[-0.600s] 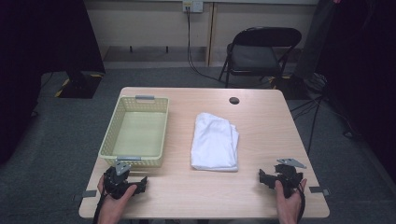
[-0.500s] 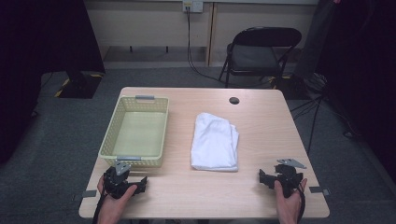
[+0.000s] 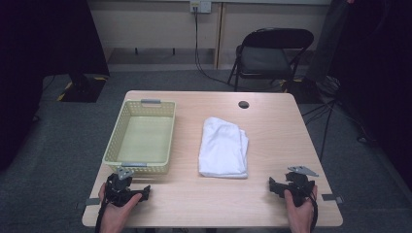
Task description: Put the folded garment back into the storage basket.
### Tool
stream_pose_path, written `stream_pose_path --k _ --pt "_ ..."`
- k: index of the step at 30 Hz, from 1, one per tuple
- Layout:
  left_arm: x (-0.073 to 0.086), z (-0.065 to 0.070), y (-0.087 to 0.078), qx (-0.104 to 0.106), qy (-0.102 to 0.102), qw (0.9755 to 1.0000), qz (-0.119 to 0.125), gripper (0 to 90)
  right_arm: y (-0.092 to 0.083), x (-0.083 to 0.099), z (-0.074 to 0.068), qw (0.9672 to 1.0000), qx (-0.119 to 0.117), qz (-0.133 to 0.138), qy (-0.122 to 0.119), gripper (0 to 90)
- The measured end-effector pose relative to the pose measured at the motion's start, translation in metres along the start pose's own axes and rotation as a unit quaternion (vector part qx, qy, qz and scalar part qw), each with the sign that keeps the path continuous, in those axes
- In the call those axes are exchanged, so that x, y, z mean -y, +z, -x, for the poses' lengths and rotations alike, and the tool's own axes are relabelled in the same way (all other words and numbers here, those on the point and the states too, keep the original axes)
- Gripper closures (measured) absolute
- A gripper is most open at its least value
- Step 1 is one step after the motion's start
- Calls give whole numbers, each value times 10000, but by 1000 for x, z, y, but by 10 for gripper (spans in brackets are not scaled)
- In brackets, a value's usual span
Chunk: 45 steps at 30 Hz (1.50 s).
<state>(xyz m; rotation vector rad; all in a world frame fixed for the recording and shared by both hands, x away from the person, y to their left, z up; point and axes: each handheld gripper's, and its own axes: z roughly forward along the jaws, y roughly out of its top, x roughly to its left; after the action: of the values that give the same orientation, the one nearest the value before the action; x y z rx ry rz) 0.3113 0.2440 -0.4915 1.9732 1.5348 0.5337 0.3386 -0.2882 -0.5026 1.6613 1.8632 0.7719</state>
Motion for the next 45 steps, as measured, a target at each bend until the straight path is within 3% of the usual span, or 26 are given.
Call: stream_pose_path --k 6,13,17,20,37,40,42,45 --pt "-1 -2 -6 -181 -1 9998 127 99 0 0 0 10000 9 2 6 0" --pt "-2 -1 -12 -179 10 9995 247 98 0 0 0 10000 9 2 7 0" --pt "-3 0 -15 -88 -40 9994 331 98 0 0 0 10000 9 2 6 0" --pt "-4 3 -23 -43 -111 9982 584 105 0 0 0 10000 9 2 7 0" --pt "-10 12 -35 -91 175 9976 660 111 1 -1 -1 10000 21 -1 20 0" --pt "-10 12 -38 -130 122 9974 699 105 1 -1 -1 10000 23 -1 21 0" --pt "-11 11 -40 9 42 9973 729 105 1 -1 -1 10000 23 -1 22 0" --pt "-13 12 -46 59 19 9965 833 105 1 -1 -1 10000 28 -1 24 0"
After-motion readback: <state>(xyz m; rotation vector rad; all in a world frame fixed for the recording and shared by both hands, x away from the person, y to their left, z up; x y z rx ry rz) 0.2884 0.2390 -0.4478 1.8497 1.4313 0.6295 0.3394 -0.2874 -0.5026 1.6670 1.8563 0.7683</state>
